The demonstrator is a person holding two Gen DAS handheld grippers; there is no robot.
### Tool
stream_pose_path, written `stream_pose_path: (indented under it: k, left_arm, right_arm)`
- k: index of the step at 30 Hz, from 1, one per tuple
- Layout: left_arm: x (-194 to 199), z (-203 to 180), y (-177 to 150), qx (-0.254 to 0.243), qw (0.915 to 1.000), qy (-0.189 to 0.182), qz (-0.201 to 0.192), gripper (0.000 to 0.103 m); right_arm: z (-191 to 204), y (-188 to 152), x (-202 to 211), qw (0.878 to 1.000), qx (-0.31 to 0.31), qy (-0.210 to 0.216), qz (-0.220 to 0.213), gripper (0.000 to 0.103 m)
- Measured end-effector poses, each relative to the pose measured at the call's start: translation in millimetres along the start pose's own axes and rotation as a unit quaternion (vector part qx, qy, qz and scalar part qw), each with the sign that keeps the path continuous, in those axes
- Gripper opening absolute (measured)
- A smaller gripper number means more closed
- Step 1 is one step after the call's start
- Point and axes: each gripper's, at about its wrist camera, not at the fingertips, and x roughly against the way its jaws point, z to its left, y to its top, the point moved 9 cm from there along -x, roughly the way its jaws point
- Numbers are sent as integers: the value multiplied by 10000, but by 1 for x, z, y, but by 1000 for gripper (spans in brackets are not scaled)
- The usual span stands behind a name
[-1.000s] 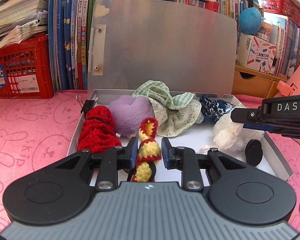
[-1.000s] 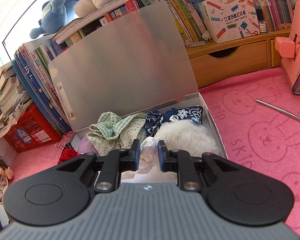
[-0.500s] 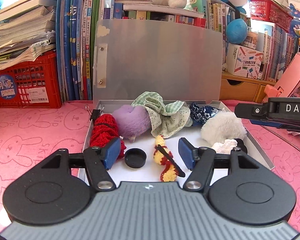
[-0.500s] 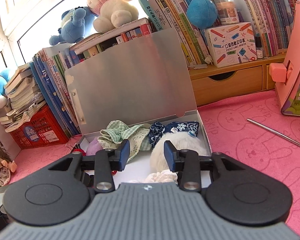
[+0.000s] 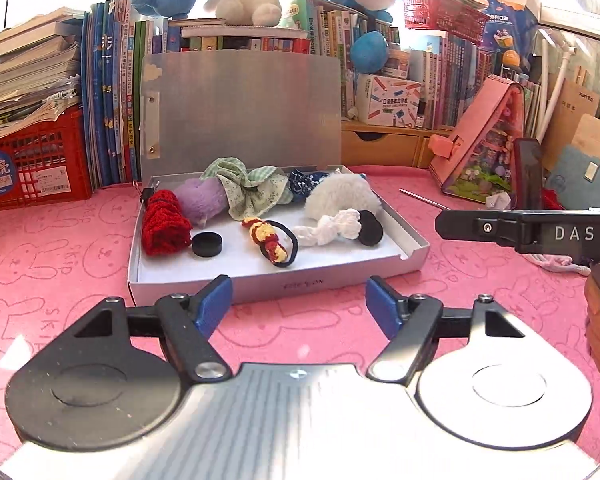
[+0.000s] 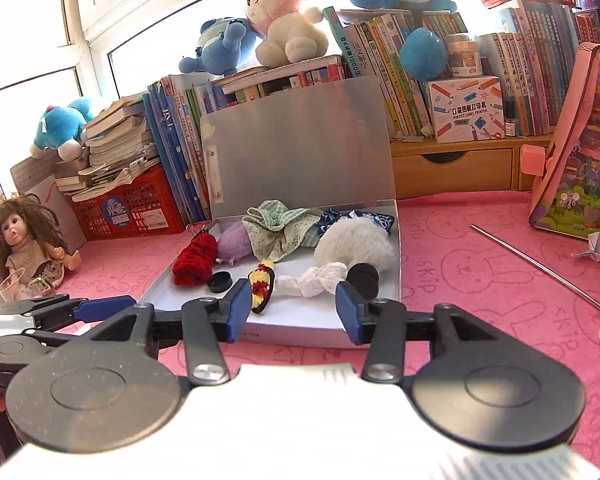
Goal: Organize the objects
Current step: 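Move both open tools to the clear plastic lid and black cap on the table, then grasp the clear plastic lid with the left tool while the right tool grasps a black cap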
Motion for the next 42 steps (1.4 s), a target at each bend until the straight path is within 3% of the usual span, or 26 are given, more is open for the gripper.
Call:
stream_pose_path:
  k: [17,26,32,37,40,42]
  left_arm:
    - [88,-46,-101,-804,9931,-730,446,78]
    - [97,-59,-127,-776,9907,-896,662,78]
    - [94,-65,-135,-816,9892,-965,740,78]
    - [91,-68,-135,-924,9891,-922,686,77]
    - [91,-70,-135,-927,9887,-957,679,76]
    - [91,-69,-136,-940,9890,-931,663,76]
  right_arm:
    - [49,-112,93,9915,1012,564,593,65]
    - [81,-158,110,9774,1564,1007,1005,66]
    - [96,-178,108,9691,1932,1055,1109,65]
    - [95,-180,103,9704,1951,882,1112,65]
    - [93,-179,103,9721,1891,864,1086,54]
    - [90,-178,103,9730,1887,802,1063,38]
